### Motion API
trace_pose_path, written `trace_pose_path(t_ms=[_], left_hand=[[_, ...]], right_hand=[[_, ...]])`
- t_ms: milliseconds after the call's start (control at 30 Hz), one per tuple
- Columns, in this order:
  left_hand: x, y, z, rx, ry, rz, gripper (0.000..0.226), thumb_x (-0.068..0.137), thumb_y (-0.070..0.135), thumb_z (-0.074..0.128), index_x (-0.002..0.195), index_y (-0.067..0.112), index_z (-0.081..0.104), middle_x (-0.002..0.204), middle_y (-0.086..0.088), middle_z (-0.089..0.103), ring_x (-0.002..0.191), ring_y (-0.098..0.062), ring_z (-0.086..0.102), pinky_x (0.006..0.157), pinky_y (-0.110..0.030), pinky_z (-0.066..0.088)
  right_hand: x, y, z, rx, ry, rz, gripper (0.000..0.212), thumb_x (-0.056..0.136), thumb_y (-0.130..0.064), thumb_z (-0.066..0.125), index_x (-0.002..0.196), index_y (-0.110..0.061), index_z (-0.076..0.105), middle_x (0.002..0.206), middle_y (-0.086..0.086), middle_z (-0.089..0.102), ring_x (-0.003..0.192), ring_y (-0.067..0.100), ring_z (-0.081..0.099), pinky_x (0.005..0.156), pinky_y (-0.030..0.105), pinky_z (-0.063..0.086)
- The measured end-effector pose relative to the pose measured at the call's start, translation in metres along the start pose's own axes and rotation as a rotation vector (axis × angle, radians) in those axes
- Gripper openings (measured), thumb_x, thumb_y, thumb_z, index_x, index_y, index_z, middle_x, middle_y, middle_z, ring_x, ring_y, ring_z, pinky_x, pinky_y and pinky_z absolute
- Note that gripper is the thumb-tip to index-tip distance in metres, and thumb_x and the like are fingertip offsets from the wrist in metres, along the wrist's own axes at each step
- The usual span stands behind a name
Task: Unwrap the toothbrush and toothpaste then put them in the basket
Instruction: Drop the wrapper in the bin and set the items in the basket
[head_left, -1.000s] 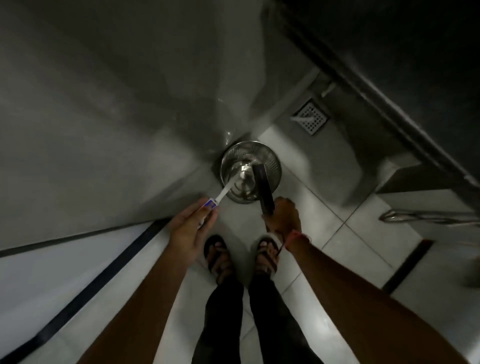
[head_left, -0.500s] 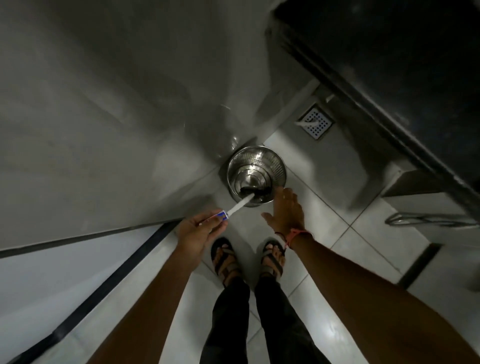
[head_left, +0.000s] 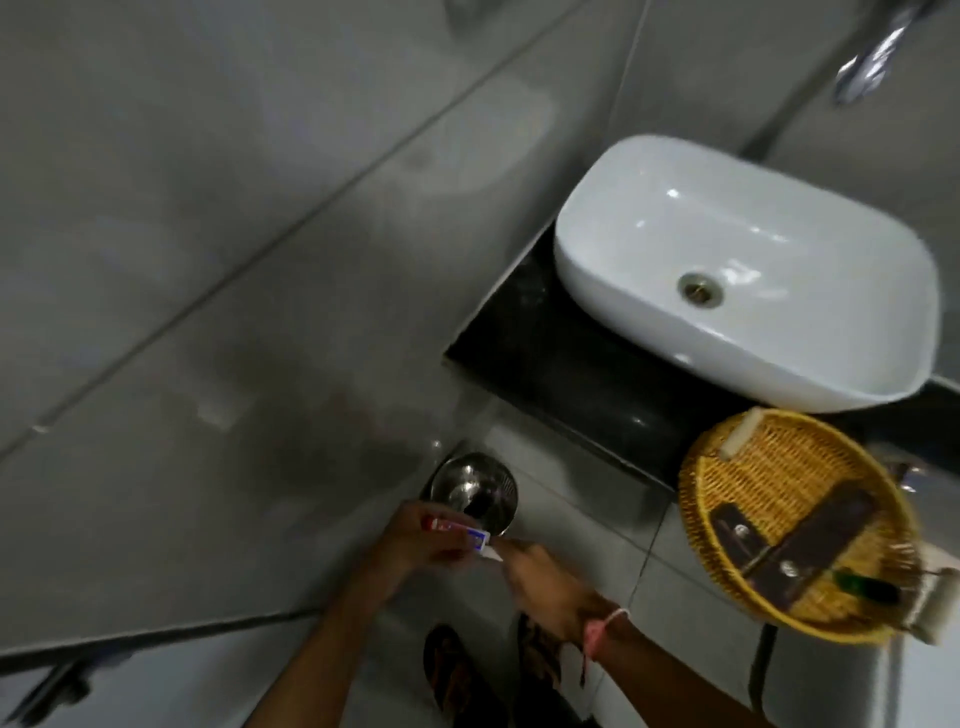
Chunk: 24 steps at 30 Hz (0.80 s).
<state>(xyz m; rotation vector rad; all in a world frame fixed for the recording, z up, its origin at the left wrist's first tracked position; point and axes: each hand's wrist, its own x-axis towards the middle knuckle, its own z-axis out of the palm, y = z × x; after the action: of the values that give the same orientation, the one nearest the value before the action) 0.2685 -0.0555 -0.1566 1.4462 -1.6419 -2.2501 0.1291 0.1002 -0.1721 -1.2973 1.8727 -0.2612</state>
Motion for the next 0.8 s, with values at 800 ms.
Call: trace_pose_path(t_ms=[800], left_hand=[[-0.006,0.195,0.211,0.307,-0.303,0.389,0.020,0.080,-0.008,0.077,0.093,0.008,0.075,0.078,-0.009,0.080,0.073,-0.018,0.077,0.063,-0.026,0.064]], right_hand=[[-0.171,0.050,-0.164,1.124,1.195,0.424,0.024,0.102,-0.008,0.045,0.096,-0.004,0.069,0.082,0.002,0.065,0.084,0.020,0.062,0.084,0.040,0.053]])
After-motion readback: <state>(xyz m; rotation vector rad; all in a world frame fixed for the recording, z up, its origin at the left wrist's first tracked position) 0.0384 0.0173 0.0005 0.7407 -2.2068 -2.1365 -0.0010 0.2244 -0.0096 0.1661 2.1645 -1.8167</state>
